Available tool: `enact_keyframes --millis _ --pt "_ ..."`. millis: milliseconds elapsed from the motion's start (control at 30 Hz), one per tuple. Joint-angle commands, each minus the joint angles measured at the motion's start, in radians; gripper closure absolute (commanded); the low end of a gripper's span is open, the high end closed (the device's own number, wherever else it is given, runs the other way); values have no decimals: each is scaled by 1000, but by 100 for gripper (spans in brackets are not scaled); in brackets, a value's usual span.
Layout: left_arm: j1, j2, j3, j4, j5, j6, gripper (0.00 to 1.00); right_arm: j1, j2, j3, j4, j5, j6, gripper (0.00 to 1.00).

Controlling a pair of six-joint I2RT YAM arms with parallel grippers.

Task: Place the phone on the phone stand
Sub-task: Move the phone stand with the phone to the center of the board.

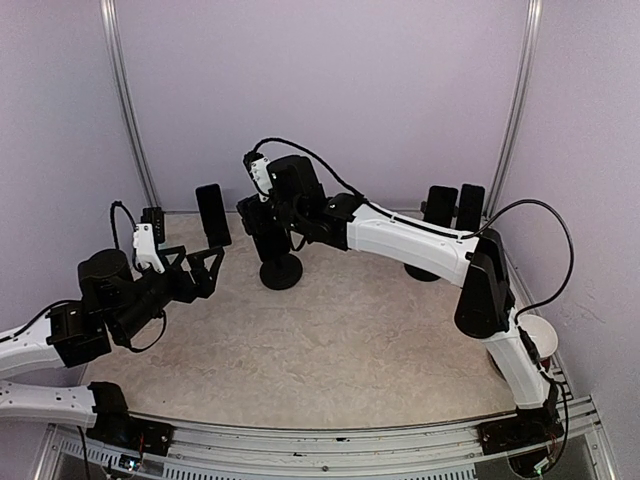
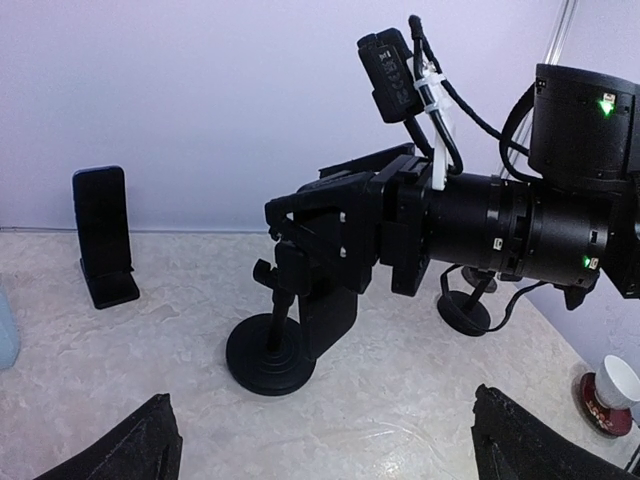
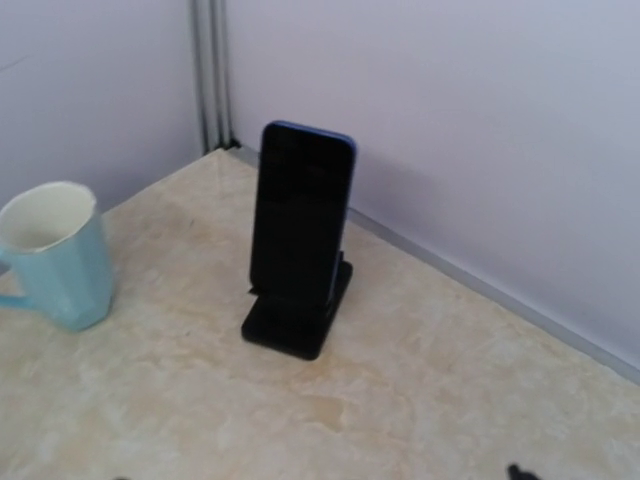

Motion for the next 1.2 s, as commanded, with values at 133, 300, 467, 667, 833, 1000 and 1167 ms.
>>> enact_keyframes --millis 133,300,467,667,833,1000,1167 --pt "5 -36 -33 -18 -8 -45 1 0 1 49 258 53 76 47" --pt "4 -54 -48 -17 -5 -59 1 1 3 13 305 57 105 47" --pt "4 -65 -53 -27 -5 -62 1 0 20 11 318 83 114 47" --pt "4 -55 -54 -19 -9 -57 1 0 34 -14 356 119 125 47" --pt "4 -40 -55 -13 -13 -57 1 0 47 -20 360 137 133 45" --pt "4 -44 -63 -10 -18 -57 1 1 51 -43 366 148 142 43" --pt "4 -45 -67 -8 -24 -57 1 0 48 -50 370 132 142 29"
